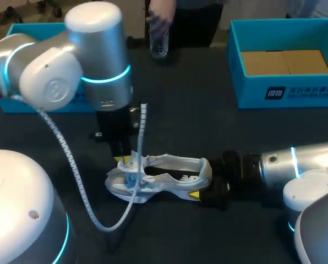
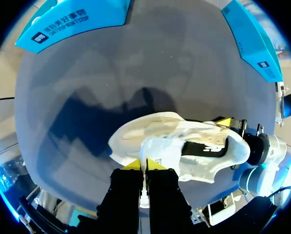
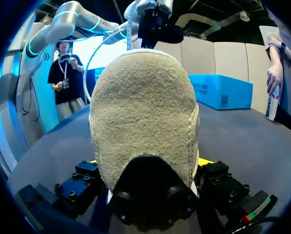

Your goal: Take the shoe out of the shoebox, open the shoe tongue, remove and reinsert the insole, then place the shoe into the shoebox

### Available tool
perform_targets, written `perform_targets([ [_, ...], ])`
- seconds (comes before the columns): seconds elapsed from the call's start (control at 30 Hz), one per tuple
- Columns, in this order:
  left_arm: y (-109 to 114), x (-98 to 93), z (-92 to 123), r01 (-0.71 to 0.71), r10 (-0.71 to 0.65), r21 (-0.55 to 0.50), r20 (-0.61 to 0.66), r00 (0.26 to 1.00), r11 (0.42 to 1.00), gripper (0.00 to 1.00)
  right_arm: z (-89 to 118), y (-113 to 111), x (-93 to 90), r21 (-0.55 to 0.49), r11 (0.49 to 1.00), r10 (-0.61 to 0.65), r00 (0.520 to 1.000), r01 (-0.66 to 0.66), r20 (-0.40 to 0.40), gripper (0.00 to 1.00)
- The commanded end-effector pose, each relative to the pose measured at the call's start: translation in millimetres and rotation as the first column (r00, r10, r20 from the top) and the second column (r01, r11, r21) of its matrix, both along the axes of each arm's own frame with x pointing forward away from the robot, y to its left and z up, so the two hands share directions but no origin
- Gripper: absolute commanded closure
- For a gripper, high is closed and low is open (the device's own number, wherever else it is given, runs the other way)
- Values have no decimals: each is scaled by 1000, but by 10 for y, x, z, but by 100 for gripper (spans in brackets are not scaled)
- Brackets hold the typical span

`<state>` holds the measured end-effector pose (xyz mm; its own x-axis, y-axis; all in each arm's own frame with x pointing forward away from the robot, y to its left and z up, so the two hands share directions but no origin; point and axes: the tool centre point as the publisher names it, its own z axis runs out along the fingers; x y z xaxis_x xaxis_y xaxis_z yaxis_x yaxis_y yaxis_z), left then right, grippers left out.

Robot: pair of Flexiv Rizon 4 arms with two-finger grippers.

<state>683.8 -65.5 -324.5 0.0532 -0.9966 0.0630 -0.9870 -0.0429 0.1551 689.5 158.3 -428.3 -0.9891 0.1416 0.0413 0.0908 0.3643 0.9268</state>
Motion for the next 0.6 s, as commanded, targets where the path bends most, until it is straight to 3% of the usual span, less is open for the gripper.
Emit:
perform_targets([
  [0.03, 126, 17, -132, -35, 43, -286, 19, 999, 957, 100, -30, 26, -9, -4, 1000, -1, 1000, 1, 1, 100],
  [0.4, 271, 24, -396, -35, 46, -259, 38, 998, 965, 100, -30, 26, -9, -4, 1000, -1, 1000, 1, 1, 100],
  [0.43, 282, 19, -397, -31, 42, -258, 38, 998, 966, 95, -30, 26, -9, -4, 1000, -1, 1000, 1, 1, 100],
  [0.53, 314, 11, -400, -16, 31, -252, 55, 998, 968, 66, -30, 26, -9, -4, 1000, -1, 1000, 1, 1, 100],
  [0.6, 353, 7, -387, -8, 23, -249, 59, 998, 969, 59, -30, 26, -9, -4, 1000, -1, 1000, 1, 1, 100],
])
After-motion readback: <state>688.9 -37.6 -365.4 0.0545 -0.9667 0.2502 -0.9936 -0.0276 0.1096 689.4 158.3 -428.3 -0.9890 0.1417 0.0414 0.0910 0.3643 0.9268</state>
